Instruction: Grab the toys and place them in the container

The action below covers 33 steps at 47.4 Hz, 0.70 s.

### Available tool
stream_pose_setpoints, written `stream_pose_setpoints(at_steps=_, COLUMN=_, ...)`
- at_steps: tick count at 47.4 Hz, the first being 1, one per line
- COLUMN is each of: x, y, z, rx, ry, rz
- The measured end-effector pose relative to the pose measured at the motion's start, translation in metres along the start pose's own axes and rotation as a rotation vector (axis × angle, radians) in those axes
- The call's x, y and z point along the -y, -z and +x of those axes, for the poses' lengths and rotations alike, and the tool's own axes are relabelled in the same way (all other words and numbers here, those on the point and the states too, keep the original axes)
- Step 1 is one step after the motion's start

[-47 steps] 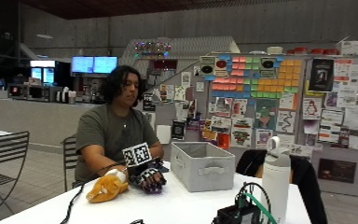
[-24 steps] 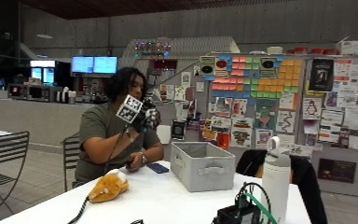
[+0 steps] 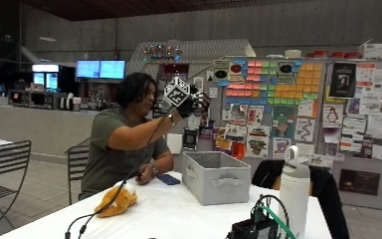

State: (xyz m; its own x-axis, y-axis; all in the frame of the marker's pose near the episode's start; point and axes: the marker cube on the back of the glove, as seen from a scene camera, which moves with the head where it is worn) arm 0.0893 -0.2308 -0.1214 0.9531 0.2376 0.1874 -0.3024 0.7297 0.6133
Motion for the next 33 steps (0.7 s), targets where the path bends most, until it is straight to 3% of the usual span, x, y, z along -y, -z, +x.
stream_pose_setpoints(at_steps=3, x=-0.001, y=-0.013, z=-0.006, rx=0.097, ry=-0.165, rz=-0.090)
stream_pose_setpoints(at_steps=8, x=-0.012, y=-0.033, z=0.007, rx=0.097, ry=-0.216, rz=-0.261)
stream_pose_setpoints(at_steps=14, x=-0.028, y=-0.027, z=0.022, rx=0.054, ry=-0.246, rz=-0.306)
stream_pose_setpoints(at_steps=33, x=-0.174, y=0.131, z=0.095, rx=-0.352, ry=-0.431, rz=-0.463)
